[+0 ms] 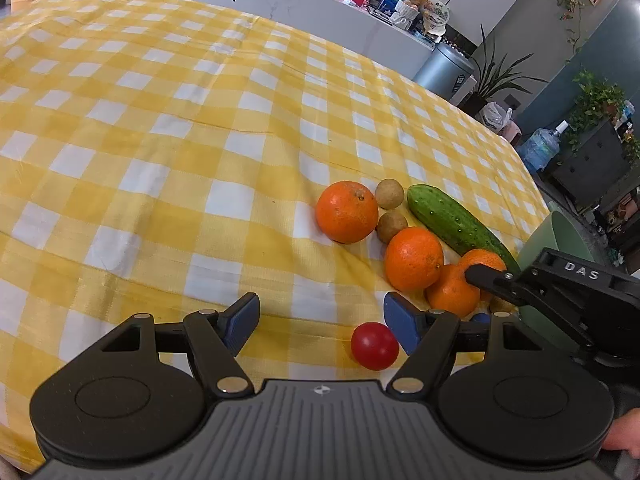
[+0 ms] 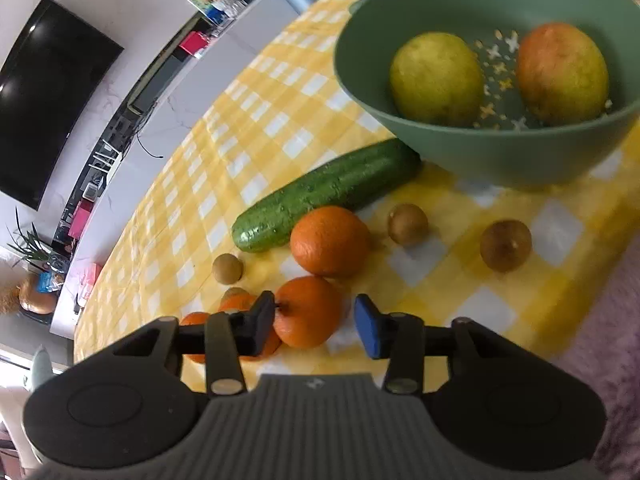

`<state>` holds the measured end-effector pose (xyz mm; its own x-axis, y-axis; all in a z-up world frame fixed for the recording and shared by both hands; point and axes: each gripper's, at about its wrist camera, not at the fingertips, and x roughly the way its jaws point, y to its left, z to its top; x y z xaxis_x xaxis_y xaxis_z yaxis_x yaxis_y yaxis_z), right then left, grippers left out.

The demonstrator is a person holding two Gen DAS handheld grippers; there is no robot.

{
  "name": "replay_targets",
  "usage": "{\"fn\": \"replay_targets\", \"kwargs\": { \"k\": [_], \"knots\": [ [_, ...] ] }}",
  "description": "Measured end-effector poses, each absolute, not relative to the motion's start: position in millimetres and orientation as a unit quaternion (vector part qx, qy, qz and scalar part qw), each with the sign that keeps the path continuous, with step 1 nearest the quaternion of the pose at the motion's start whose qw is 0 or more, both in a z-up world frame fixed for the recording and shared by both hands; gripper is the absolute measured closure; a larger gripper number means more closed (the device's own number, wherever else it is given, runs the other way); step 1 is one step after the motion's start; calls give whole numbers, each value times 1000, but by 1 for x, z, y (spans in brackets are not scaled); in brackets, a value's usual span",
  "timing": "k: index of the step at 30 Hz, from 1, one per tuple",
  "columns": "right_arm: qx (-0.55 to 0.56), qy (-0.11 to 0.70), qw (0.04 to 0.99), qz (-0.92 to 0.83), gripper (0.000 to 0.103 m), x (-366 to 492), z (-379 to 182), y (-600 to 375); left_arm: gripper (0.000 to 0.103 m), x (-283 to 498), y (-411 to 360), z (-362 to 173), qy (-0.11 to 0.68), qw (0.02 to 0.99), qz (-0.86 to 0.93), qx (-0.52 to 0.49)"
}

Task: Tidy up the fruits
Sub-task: 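Move the right gripper to a mandarin orange and close on it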

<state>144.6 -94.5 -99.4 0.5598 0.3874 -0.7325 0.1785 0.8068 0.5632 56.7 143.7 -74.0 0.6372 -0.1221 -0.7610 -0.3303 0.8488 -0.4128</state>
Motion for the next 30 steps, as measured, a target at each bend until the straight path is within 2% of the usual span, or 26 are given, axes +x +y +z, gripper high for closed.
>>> {"fn": "replay_targets", "kwargs": {
  "k": [7,9,16,19,25,30],
  "knots": [
    [316,470,821,74,59,151,-109,-93,20,58,142,-75,425,863,54,-267],
    [318,467,821,77,66,151,-109,-94,20,58,139,-74,426,866,54,-256],
    [307,473,822,75,66,142,-99,-98,20,58,137,-74,427,867,54,-249],
    [266,493,824,81,66,138,-87,-93,20,57,140,-74,427,866,56,-255],
    [70,517,846,113,66,128,-75,-58,20,57,141,-73,428,865,59,-255],
    [11,496,861,116,66,124,-76,-41,20,58,141,-73,429,865,59,-254]
  ]
}}
